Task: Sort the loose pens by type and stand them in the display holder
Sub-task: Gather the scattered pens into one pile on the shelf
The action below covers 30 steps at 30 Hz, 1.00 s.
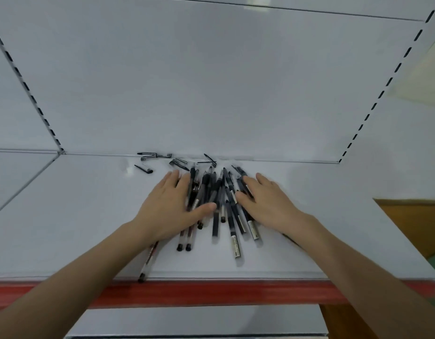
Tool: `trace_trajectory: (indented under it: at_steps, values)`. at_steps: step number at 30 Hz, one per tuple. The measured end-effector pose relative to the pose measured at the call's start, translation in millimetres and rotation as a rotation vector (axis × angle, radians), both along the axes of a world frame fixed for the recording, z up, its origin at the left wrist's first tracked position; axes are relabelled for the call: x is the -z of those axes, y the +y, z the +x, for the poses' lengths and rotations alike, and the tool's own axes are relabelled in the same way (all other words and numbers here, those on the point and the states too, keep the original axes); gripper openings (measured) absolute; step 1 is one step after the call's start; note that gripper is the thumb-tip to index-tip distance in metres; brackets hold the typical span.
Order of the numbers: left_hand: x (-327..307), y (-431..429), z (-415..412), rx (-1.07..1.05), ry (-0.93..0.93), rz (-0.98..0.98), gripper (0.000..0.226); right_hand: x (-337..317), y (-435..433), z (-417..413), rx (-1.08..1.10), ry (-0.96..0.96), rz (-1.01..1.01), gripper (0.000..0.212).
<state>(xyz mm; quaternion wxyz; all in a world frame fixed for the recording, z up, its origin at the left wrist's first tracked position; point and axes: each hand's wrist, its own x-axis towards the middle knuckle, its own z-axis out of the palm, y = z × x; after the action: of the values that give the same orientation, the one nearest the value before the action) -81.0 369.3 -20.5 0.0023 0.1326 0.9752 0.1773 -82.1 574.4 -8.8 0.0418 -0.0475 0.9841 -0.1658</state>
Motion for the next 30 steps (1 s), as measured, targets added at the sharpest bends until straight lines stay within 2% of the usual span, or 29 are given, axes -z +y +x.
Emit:
trace_trajectory:
  at_steps: [3, 7, 9, 12, 14, 16, 19, 23, 27, 30]
  values:
    - [2.1, -10.0, 4.6, 0.027, -0.054, -0.033, 0.112, 6.1, 6.9, 4.5, 0.017, -0.014, -0.008, 0.052]
    - [8.9, 10.1, 0.7, 0.066, -0.073, -0.023, 0.093, 22.3, -12.1, 1.7, 0.035, 0.014, -0.083, 0.051]
    - [9.8, 21.1, -7.2, 0.074, -0.065, 0.036, 0.082, 25.2, -22.0, -4.2, 0.059, 0.048, -0.186, 0.043]
    - [7.5, 27.7, -14.5, 0.112, -0.08, 0.232, 0.063, 21.9, -32.6, -8.5, 0.102, 0.147, -0.365, 0.025]
    - [3.5, 19.7, -17.9, 0.151, -0.027, 0.338, 0.047, 17.2, -35.2, -8.0, 0.09, 0.123, -0.431, 0.029]
    - [-2.7, 1.3, -26.3, 0.117, 0.052, 0.325, 0.05, 11.3, -30.8, -12.4, 0.06, 0.124, -0.417, 0.038]
    - [-6.7, -34.2, -53.5, -0.047, 0.183, 0.146, 0.054, 7.4, -15.4, -37.2, 0.075, 0.21, -0.315, 0.044]
    - [-0.5, -54.5, -82.1, -0.202, 0.08, 0.037, 0.072, 9.5, -7.8, -69.8, 0.087, 0.166, -0.261, 0.05]
    - [1.1, -40.6, -89.7, -0.185, 0.042, 0.086, 0.063, 16.8, -11.7, -85.1, 0.083, 0.183, -0.197, 0.051]
    - [-1.4, -27.6, -87.3, -0.121, 0.05, 0.117, 0.062, 18.1, -17.4, -85.9, 0.044, 0.154, -0.231, 0.053]
